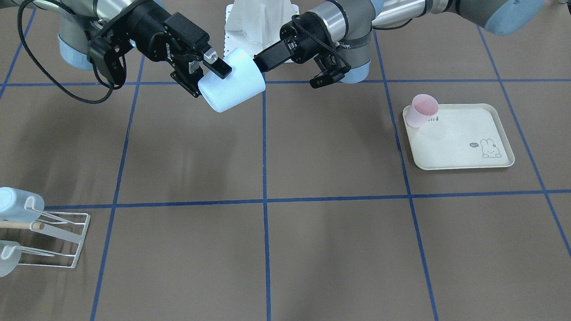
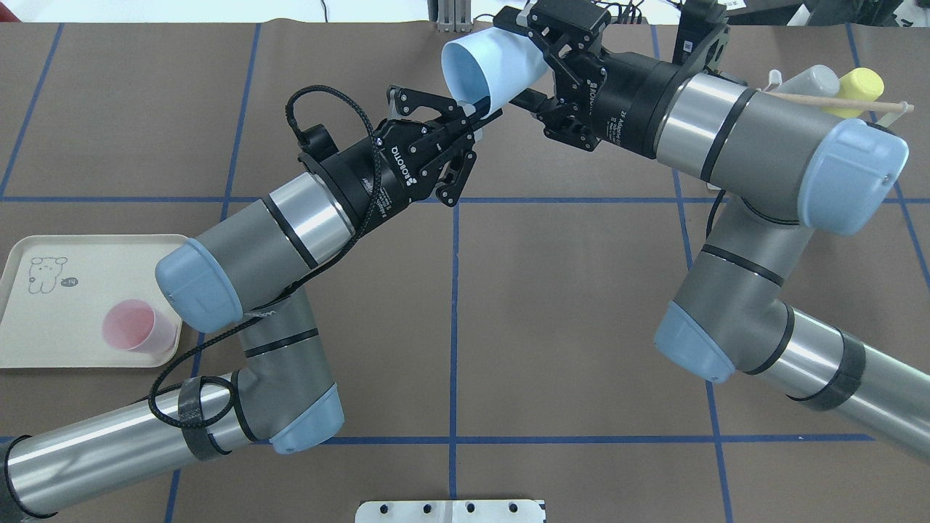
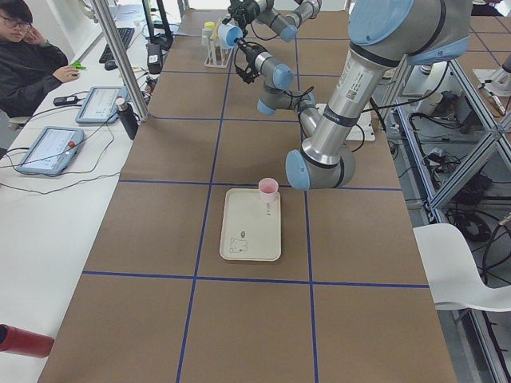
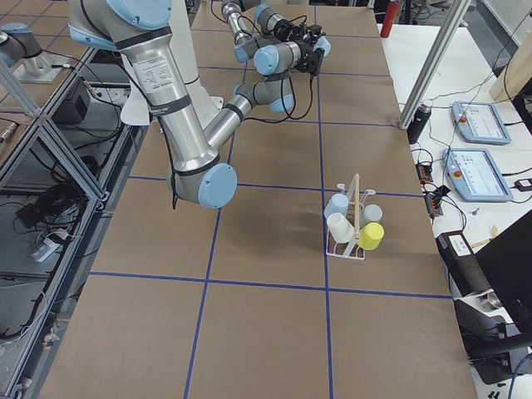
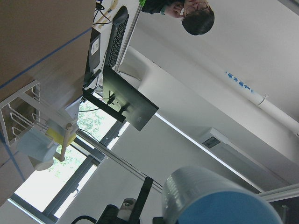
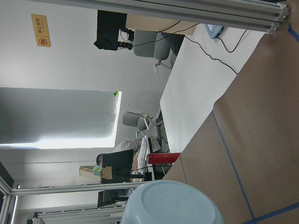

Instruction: Transfer IKEA cup to right arm and place on rack

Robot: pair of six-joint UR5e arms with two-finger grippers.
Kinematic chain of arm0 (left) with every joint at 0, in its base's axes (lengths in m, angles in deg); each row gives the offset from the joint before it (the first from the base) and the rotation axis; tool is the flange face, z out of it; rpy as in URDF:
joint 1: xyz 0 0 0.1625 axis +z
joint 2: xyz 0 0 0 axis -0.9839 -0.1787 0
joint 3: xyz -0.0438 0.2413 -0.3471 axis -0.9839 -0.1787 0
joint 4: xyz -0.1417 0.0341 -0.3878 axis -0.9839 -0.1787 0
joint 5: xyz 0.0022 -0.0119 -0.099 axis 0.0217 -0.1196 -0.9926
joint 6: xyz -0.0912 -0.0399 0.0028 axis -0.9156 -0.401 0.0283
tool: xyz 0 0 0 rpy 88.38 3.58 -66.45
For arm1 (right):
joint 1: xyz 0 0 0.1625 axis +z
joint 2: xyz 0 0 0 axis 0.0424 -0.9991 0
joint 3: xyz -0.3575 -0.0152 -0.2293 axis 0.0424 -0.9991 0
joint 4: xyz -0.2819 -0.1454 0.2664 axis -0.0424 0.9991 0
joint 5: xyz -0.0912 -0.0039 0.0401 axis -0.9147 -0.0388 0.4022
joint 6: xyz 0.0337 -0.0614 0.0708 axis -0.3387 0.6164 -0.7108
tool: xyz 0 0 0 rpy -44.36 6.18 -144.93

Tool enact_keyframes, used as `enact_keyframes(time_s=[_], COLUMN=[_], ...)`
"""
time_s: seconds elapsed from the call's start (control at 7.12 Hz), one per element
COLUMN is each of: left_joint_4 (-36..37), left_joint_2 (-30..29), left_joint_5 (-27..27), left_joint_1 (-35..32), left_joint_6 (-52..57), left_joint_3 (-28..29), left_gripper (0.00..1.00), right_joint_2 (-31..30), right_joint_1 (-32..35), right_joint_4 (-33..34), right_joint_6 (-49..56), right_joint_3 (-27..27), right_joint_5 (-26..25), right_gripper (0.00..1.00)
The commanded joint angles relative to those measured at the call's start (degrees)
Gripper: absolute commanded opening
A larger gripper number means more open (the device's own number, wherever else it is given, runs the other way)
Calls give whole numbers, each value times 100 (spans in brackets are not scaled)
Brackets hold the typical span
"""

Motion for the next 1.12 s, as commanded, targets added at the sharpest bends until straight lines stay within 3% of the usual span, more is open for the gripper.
enact_keyframes(time_s=[0.0,0.14,0.28,0.98], left_joint_4=[-35,-35,-9,-9], left_joint_2=[-27,-70,-62,-1], left_joint_5=[-9,-17,-9,-35], left_joint_1=[6,6,-2,-73], left_joint_6=[-15,-33,-33,90], left_joint_3=[-53,-167,-333,-335], left_gripper=[3,64,100,100], right_joint_2=[5,-4,5,5], right_joint_1=[-3,6,32,558], right_joint_4=[0,0,0,9], right_joint_6=[7,24,33,51], right_joint_3=[-6,-15,-15,-15], right_joint_5=[-1,-1,-1,8], right_gripper=[1,0,0,0])
